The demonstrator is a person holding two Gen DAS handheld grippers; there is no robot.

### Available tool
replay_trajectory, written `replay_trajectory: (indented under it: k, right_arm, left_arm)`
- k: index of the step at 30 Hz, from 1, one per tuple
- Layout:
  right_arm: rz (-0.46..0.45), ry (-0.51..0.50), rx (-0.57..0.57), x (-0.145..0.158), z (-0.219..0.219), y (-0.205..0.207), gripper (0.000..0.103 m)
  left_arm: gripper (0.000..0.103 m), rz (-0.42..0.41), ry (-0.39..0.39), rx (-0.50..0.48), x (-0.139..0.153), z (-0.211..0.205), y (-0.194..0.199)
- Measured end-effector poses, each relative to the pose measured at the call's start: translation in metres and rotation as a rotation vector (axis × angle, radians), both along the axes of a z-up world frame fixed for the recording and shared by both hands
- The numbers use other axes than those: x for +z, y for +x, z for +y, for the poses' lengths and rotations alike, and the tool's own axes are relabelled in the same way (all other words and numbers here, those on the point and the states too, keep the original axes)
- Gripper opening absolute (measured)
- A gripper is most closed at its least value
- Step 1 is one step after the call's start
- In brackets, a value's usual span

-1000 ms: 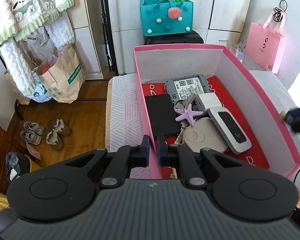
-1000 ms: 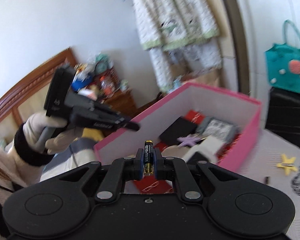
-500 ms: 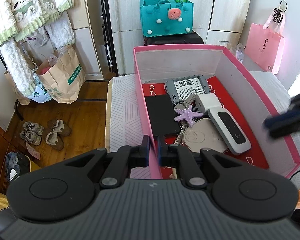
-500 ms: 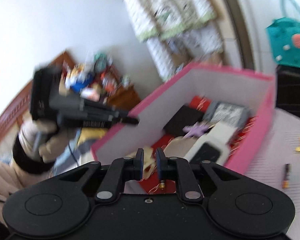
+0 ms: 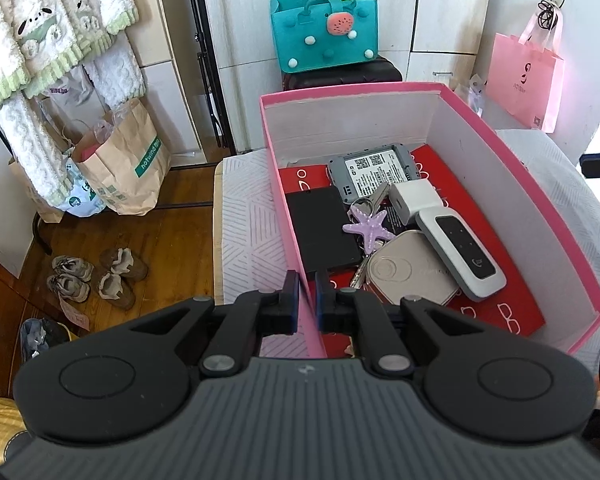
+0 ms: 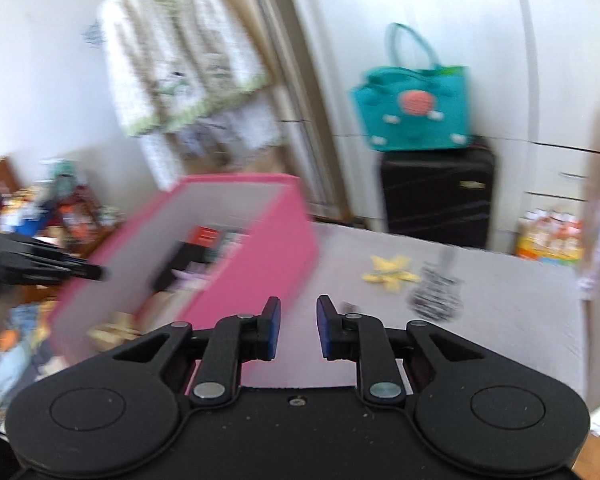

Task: Organize rigid objects
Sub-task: 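Move the right tool back toward the remaining AA battery, then close the right gripper on the remaining AA battery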

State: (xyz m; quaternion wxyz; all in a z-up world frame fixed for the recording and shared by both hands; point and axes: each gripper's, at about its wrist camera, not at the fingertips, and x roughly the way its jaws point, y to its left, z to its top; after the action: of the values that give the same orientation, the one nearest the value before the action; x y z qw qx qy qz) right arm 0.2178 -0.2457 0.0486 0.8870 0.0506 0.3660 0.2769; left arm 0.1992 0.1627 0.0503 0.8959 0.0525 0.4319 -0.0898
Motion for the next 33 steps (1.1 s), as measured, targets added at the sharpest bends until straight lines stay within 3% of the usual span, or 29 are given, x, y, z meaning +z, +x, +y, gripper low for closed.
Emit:
replay_trajectory:
  k: [4, 15, 20, 25, 33]
  right_arm:
    - [0.02, -0.083, -0.055, -0.027, -0.006, 0.007, 0.026]
    - [0.038, -0.181, -0.013, -0.07, 0.029, 0.029, 0.026]
    - [0.028, -0.189, -0.031, -0.073, 0.04, 0.039, 0.026]
    - [0.049, -0.108, -0.083, -0.069, 0.034, 0.051, 0.026]
    - [0.091, -0.153, -0.052, -0.087, 0.053, 0.061, 0.028]
  left_arm:
    - [0.007, 0.001, -0.002, 0.001, 0.0, 0.0, 0.0]
    - [0.007, -0.001, 0.01, -0.011, 0.0, 0.0, 0.0]
    - [0.007, -0.001, 0.008, -0.01, -0.001, -0.001, 0.0]
    - [0.007, -0.006, 0.025, -0.019, 0.0, -0.003, 0.0]
    - [0.007, -0.007, 0.037, -0.035, 0.001, -0.003, 0.0]
